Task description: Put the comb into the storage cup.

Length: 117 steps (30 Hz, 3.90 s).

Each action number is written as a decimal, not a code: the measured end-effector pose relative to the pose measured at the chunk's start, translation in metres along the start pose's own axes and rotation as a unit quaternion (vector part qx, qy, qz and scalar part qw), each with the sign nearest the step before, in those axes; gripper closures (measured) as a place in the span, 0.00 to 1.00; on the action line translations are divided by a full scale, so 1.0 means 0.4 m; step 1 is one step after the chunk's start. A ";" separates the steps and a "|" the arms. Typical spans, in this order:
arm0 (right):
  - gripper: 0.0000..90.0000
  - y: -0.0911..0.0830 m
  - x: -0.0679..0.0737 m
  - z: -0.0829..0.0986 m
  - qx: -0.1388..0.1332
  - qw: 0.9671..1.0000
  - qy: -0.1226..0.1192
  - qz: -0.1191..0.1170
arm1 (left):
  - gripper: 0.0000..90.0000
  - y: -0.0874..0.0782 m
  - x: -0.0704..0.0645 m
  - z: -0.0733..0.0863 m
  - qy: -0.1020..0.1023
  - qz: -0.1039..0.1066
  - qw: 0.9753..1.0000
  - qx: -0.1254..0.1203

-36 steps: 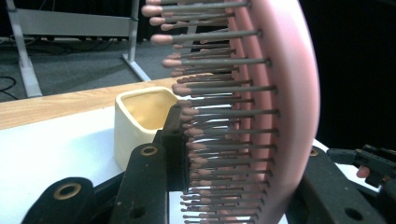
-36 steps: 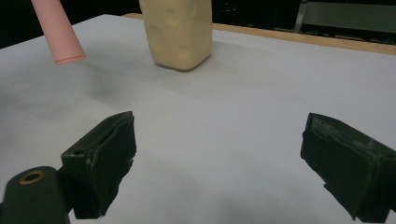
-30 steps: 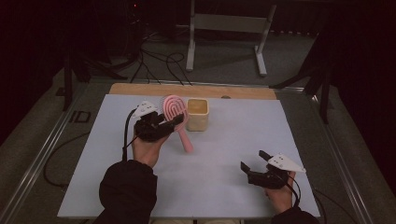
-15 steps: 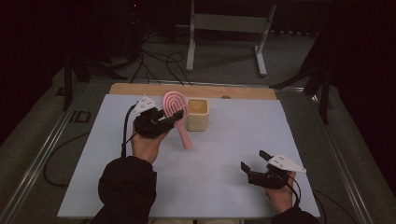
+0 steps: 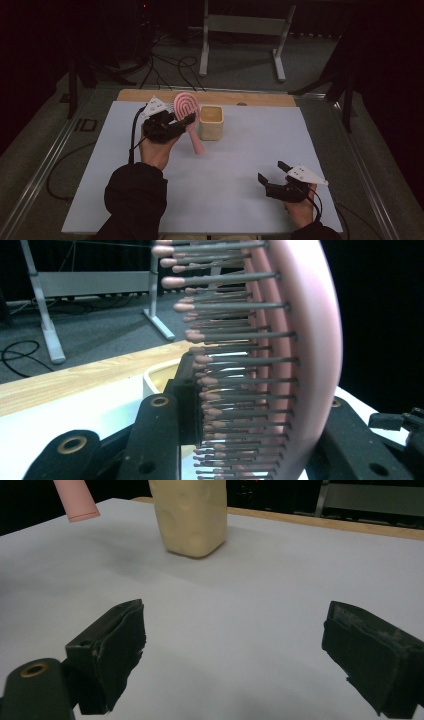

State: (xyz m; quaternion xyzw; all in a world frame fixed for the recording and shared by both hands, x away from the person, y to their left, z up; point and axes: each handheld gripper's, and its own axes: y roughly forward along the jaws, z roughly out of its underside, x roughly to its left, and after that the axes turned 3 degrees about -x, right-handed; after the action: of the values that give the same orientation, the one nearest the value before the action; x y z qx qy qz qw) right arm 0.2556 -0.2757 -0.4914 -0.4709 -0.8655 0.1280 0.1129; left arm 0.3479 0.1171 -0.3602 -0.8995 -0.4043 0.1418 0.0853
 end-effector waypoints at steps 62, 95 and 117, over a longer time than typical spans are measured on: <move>0.11 -0.001 -0.002 0.001 -0.002 1.000 0.005 -0.001 | 0.72 0.023 0.029 -0.073 0.029 -0.037 0.999 0.004; 0.11 -0.002 -0.004 0.002 -0.003 1.000 0.007 -0.002 | 0.72 0.036 0.037 -0.124 0.035 -0.055 0.998 -0.008; 0.11 -0.003 -0.005 0.001 -0.003 1.000 0.009 -0.003 | 0.72 0.059 0.035 -0.154 0.044 -0.062 0.997 -0.014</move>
State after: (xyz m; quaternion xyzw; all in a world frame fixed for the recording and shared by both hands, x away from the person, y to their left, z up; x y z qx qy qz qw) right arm 0.2556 -0.2780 -0.4915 -0.4701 -0.8662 0.1206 0.1191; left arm 0.3933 0.1096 -0.3108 -0.8793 -0.4569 0.0906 0.0994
